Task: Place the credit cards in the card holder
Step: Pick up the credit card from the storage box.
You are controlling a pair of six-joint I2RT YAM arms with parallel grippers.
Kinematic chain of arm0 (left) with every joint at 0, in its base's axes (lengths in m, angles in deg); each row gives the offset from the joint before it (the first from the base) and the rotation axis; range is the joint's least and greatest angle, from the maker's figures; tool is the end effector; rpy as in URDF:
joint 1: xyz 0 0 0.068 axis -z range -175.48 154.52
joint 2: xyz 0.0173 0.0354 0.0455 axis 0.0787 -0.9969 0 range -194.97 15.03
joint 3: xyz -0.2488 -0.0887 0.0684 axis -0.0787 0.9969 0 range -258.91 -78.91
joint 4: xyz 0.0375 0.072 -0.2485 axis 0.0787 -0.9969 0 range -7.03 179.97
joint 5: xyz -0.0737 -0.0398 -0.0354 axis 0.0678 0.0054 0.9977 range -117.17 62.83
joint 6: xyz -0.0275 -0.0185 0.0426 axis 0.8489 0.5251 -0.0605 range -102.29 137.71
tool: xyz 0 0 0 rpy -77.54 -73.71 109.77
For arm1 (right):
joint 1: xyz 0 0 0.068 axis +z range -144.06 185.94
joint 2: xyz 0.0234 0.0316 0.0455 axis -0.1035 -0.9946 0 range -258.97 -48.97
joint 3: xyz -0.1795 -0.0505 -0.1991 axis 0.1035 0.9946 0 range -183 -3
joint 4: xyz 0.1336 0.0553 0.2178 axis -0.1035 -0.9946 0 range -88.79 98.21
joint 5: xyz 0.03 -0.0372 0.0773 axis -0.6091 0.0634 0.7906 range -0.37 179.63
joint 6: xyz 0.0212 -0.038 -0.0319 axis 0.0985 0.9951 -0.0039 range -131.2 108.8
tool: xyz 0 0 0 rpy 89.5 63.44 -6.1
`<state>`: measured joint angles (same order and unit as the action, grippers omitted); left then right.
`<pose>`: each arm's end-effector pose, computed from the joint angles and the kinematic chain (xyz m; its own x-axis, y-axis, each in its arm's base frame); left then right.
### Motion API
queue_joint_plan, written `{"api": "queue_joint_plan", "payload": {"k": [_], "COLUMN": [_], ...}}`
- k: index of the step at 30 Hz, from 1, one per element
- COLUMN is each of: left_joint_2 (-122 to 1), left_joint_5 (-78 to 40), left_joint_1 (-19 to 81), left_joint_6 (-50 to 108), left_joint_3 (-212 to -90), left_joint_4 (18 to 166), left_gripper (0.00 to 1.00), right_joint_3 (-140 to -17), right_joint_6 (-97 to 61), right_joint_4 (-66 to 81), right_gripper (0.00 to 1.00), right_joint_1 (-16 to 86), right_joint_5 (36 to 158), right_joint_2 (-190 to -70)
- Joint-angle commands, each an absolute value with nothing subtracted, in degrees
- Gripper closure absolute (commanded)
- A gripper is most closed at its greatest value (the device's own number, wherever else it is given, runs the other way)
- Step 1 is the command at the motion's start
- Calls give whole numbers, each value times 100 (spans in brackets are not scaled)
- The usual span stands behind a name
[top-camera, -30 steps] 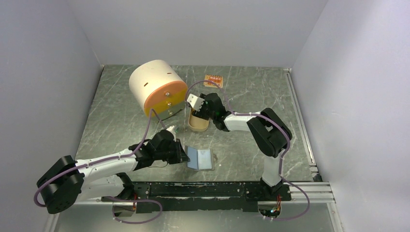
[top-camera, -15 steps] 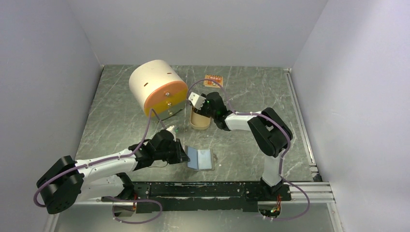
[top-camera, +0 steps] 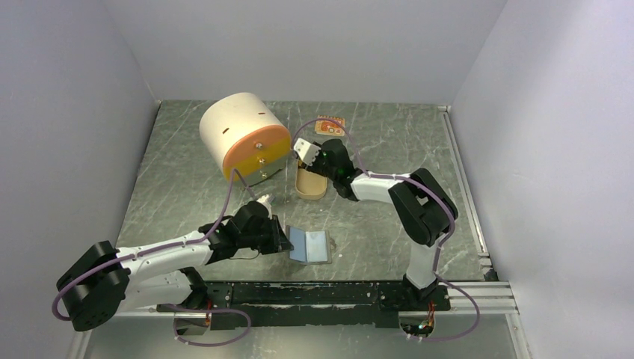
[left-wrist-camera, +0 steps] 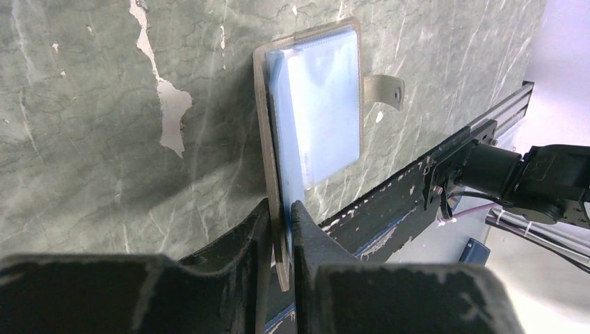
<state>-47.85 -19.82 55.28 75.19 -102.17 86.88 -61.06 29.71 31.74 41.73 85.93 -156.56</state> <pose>0.1274 -0.1632 0.1643 -0.9285 -0.1851 -0.3219 0.0833 0.7409 -0.6664 0.3281 0.2337 0.1696 0.0826 -0.7461 -0.6607 -0.6383 0.4695 -0.6100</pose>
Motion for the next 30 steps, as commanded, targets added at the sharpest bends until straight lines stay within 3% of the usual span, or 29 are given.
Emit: {"api": "queue_joint_plan", "payload": {"k": [1, 6, 9, 20, 30], "left_joint_2": [-4720, -4703, -4716, -4773, -4656], "left_joint_5": [-1834, -1847, -1834, -1823, -2118], "left_joint_1": [5492, 5494, 5493, 5495, 5454], "left_joint_6": [7551, 7572, 7574, 7586, 7850], "left_joint_3": [-10139, -10117, -10109, -10109, -9991], "left_joint_4": [8896, 8907, 8927, 8984, 8931], "left_gripper": [80, 80, 80, 80, 81], "right_joint_3": [-6268, -6231, -6058, -5647, -5283], "right_joint_6": [2932, 2819, 2622, 1765, -1858], "right_joint_4": [3250, 2985, 2641, 1577, 937], "right_gripper": [59, 79, 99, 100, 100], "right_joint_1": [4092, 4085, 4084, 4092, 4102], "right_joint_5": [8611, 8840, 9251, 10210, 10017], "right_joint_2": [-15411, -15308, -15060, -14135, -12749]}}
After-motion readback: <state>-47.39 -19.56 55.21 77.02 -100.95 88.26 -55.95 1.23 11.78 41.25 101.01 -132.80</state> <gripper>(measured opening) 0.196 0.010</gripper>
